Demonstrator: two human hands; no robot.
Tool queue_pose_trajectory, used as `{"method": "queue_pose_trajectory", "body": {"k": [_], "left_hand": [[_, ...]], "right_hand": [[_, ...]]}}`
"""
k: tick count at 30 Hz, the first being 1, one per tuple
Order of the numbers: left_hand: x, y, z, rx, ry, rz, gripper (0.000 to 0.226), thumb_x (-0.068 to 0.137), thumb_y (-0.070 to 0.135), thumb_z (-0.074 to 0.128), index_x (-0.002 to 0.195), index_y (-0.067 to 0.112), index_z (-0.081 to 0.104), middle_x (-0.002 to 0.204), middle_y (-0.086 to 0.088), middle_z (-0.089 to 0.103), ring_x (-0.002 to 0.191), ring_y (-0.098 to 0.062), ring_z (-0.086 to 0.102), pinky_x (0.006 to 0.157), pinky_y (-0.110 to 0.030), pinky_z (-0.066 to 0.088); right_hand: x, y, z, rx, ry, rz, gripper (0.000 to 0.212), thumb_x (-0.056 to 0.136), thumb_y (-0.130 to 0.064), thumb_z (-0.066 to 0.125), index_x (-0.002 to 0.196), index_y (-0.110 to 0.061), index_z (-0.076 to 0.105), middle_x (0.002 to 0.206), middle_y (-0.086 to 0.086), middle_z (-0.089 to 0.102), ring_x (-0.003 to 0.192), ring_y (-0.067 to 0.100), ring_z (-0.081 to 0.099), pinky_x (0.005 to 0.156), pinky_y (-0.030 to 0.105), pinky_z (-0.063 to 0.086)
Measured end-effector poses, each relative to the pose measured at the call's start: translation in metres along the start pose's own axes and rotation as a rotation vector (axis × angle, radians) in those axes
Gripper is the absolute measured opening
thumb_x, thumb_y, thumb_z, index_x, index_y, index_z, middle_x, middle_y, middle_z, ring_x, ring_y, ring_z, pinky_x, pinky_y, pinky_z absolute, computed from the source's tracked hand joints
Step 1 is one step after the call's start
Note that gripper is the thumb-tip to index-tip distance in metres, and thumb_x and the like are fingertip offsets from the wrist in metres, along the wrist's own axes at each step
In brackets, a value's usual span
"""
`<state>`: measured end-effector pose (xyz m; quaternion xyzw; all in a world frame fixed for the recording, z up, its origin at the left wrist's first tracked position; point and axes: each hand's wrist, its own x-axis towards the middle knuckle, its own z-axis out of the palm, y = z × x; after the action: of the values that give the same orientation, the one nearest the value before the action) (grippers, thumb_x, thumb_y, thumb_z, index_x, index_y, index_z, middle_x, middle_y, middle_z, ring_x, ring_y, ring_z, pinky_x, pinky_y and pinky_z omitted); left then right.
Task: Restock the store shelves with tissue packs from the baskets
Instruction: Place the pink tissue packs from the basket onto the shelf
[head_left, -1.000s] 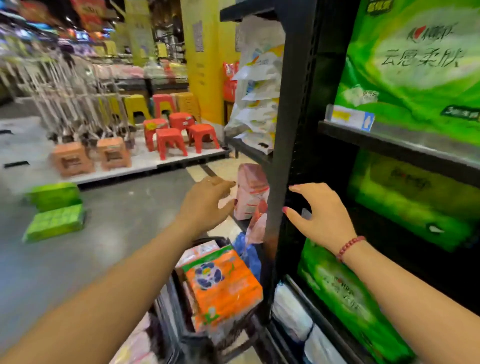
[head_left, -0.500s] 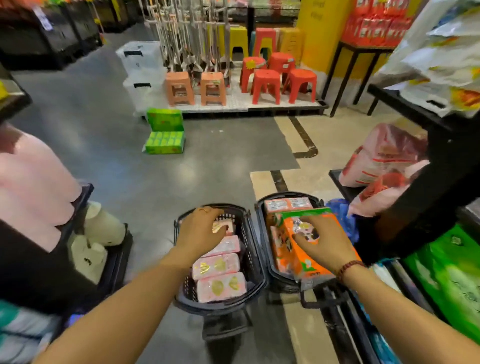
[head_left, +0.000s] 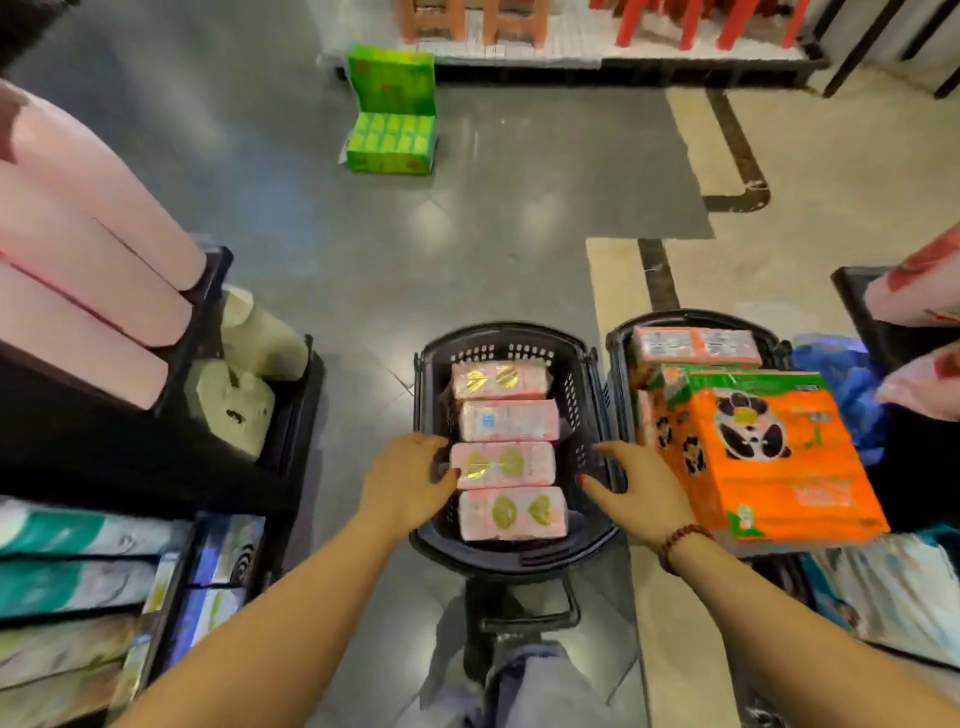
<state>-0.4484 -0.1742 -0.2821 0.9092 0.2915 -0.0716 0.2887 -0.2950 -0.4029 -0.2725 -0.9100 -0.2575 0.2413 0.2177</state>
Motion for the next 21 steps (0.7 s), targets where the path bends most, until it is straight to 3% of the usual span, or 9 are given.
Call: {"method": "queue_pose_trajectory", "body": {"k": [5, 10, 13, 17, 21], "left_hand": [[0.051, -0.039, 0.065, -0.02, -0.075, -0.125, 0.048, 0.086, 0.036, 0.065, 0.129, 0.016, 0.056, 0.126, -0.011, 0.058, 0.119, -0.029, 0.051, 0.085, -0.038, 0.047], [0.096, -0.077, 0.147, -0.151, -0.126, -0.183, 0.052, 0.084, 0.034, 0.068, 0.131, 0.019, 0.053, 0.126, -0.007, 0.054, 0.119, -0.024, 0.049, 0.088, -0.031, 0.043], [0.119, -0.092, 0.193, -0.304, -0.145, -0.224, 0.057, 0.081, 0.029, 0.071, 0.133, 0.018, 0.049, 0.129, -0.006, 0.053, 0.122, -0.02, 0.046, 0.094, -0.024, 0.038], [0.144, -0.103, 0.241, -0.495, -0.112, -0.311, 0.073, 0.078, 0.026, 0.077, 0.139, 0.011, 0.041, 0.136, -0.011, 0.048, 0.126, -0.022, 0.045, 0.105, -0.041, 0.042], [0.154, -0.117, 0.276, -0.481, -0.053, -0.39, 0.093, 0.073, 0.033, 0.081, 0.146, 0.011, 0.027, 0.147, -0.011, 0.033, 0.133, -0.014, 0.031, 0.111, -0.033, 0.032]], "right_hand": [[0.071, 0.038, 0.065, 0.052, -0.118, 0.096, 0.054, 0.083, -0.038, 0.07, 0.129, -0.012, 0.057, 0.128, 0.009, 0.06, 0.118, 0.027, 0.054, 0.098, 0.037, 0.043], [0.128, 0.076, 0.138, 0.121, -0.16, 0.23, 0.05, 0.081, -0.031, 0.072, 0.125, -0.01, 0.059, 0.123, 0.012, 0.061, 0.11, 0.027, 0.058, 0.085, 0.027, 0.04], [0.151, 0.099, 0.182, 0.184, -0.168, 0.331, 0.057, 0.081, -0.031, 0.073, 0.13, -0.009, 0.053, 0.129, 0.013, 0.056, 0.116, 0.028, 0.054, 0.09, 0.032, 0.042], [0.173, 0.13, 0.228, 0.274, -0.145, 0.477, 0.074, 0.079, -0.033, 0.075, 0.14, -0.009, 0.041, 0.141, 0.013, 0.046, 0.127, 0.027, 0.047, 0.098, 0.032, 0.038], [0.188, 0.151, 0.259, 0.412, -0.105, 0.582, 0.076, 0.079, -0.036, 0.075, 0.142, -0.01, 0.038, 0.141, 0.009, 0.047, 0.126, 0.024, 0.047, 0.102, 0.035, 0.041]]}}
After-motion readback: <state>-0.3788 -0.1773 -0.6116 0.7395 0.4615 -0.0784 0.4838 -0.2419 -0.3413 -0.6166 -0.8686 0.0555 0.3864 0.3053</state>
